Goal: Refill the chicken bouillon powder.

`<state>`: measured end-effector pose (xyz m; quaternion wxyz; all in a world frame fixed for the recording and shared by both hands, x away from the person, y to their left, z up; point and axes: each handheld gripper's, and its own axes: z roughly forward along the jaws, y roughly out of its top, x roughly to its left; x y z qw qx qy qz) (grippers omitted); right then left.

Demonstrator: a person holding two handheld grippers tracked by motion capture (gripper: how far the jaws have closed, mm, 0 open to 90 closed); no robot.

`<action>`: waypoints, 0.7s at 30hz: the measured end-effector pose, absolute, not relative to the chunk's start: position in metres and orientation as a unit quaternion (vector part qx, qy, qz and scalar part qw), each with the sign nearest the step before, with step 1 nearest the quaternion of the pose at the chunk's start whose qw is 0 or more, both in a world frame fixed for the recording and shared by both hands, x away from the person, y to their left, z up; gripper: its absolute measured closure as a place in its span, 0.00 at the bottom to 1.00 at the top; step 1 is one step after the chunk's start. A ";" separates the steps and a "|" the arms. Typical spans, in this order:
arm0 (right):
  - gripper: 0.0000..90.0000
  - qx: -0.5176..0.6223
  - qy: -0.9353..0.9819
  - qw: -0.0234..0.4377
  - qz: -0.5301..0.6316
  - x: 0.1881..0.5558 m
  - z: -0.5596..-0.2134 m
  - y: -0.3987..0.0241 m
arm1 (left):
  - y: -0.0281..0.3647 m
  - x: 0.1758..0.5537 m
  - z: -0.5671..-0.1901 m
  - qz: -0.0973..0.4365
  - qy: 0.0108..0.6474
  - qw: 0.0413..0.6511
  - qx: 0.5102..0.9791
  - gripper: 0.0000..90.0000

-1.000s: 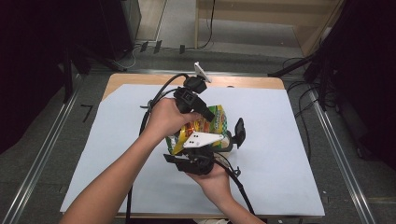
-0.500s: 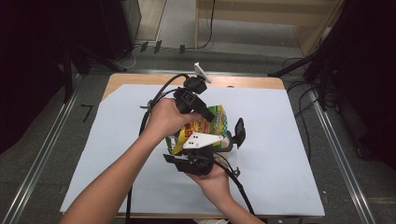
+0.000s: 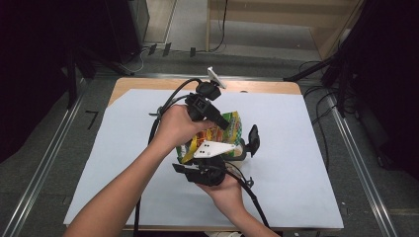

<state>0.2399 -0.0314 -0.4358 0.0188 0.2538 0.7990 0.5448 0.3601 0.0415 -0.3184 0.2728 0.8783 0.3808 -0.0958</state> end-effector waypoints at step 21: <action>0.81 0.254 0.801 0.020 0.541 0.241 -0.430 -0.034 | 0.044 0.363 -0.320 -0.100 0.387 0.266 0.877 0.87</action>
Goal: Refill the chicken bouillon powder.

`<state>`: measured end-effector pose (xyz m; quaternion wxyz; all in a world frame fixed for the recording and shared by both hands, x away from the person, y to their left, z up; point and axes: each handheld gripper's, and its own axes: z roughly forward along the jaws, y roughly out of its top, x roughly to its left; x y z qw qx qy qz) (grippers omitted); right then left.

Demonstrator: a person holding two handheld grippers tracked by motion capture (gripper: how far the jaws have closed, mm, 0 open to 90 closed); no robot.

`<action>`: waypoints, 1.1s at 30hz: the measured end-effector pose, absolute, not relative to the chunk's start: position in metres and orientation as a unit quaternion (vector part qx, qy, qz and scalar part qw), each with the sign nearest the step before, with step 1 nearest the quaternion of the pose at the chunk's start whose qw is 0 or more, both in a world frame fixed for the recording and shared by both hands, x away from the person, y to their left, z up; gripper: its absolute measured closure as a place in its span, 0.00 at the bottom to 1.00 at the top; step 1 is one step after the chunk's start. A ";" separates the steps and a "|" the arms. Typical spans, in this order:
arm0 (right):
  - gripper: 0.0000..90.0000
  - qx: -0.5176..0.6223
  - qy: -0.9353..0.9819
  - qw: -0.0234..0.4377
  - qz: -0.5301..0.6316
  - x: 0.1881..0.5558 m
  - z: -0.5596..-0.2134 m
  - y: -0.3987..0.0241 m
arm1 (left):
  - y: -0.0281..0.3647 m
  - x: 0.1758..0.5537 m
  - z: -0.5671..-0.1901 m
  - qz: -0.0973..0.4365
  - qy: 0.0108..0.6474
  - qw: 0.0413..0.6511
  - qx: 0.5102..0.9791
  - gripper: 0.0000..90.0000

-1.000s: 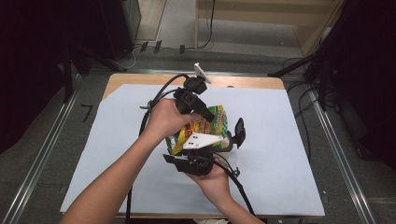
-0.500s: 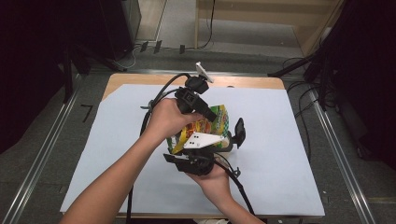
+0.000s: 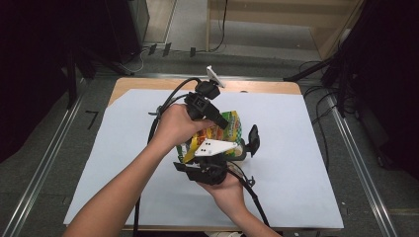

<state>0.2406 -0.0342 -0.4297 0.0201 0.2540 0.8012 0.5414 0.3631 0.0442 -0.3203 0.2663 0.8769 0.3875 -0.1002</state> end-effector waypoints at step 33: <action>0.73 0.236 0.805 0.027 0.543 0.237 -0.443 -0.031 | 0.052 0.355 -0.328 -0.105 0.376 0.278 0.877 0.87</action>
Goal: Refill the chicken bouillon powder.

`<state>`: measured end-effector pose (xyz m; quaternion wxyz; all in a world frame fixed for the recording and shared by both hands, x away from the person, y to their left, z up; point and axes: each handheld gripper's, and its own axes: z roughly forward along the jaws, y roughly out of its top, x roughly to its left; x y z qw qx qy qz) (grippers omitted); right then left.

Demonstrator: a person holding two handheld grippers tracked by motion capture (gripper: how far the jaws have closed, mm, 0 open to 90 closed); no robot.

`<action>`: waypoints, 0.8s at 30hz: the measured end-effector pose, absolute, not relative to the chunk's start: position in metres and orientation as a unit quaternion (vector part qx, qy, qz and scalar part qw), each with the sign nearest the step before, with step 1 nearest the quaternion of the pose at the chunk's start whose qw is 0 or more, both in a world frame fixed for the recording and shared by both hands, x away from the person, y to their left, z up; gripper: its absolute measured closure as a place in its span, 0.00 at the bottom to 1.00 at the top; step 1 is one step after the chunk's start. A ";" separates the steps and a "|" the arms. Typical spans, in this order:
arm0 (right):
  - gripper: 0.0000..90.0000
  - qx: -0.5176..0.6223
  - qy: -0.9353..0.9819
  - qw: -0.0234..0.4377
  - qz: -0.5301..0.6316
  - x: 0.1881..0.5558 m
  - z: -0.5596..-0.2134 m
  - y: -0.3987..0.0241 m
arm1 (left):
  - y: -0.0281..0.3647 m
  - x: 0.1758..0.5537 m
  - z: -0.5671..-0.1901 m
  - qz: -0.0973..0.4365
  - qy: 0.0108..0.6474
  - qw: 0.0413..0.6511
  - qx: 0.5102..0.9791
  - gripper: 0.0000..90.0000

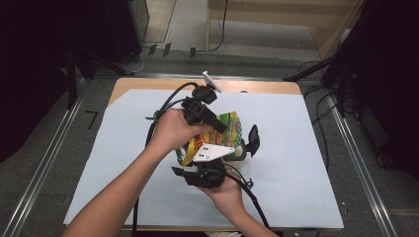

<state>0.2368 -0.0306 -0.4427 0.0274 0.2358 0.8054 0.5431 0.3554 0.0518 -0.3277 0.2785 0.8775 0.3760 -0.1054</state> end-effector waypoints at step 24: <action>0.70 0.204 0.823 0.038 0.528 0.234 -0.464 -0.031 | 0.068 0.349 -0.342 -0.122 0.374 0.296 0.870 0.90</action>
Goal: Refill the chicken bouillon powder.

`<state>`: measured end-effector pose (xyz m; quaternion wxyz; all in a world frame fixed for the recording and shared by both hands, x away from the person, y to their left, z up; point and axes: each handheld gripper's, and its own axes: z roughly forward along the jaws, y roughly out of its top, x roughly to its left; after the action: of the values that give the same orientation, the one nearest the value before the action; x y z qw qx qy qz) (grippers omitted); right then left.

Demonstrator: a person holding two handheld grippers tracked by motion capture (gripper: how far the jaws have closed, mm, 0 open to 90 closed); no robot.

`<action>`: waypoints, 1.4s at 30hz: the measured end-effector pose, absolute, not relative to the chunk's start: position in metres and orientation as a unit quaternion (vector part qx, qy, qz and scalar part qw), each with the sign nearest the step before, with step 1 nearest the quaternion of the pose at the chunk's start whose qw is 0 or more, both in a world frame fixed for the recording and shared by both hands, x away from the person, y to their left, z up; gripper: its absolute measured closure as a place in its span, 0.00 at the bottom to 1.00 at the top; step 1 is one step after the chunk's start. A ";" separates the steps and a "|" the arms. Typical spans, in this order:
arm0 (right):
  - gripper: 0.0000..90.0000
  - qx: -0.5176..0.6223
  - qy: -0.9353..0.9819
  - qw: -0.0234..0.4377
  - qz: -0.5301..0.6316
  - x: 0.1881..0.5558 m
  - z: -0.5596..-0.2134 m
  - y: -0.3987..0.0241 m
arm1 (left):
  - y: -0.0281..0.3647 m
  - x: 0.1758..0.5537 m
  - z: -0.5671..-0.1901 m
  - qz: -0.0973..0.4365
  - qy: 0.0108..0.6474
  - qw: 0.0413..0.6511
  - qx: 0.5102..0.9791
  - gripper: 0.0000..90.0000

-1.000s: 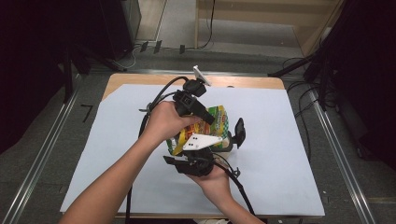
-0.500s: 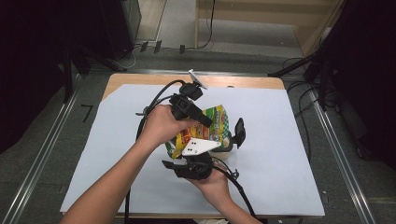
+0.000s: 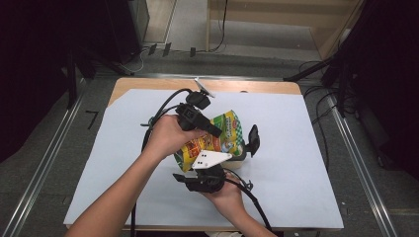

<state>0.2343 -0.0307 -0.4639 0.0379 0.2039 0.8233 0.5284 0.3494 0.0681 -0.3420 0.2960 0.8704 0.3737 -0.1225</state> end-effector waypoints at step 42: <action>0.64 0.215 0.856 0.030 0.469 0.241 -0.492 -0.041 | 0.129 0.334 -0.380 -0.187 0.376 0.412 0.809 1.00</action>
<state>0.2409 -0.0405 -0.4924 0.0299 0.2145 0.8562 0.4690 0.3341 0.1291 -0.3798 0.4116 0.8090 0.3758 -0.1866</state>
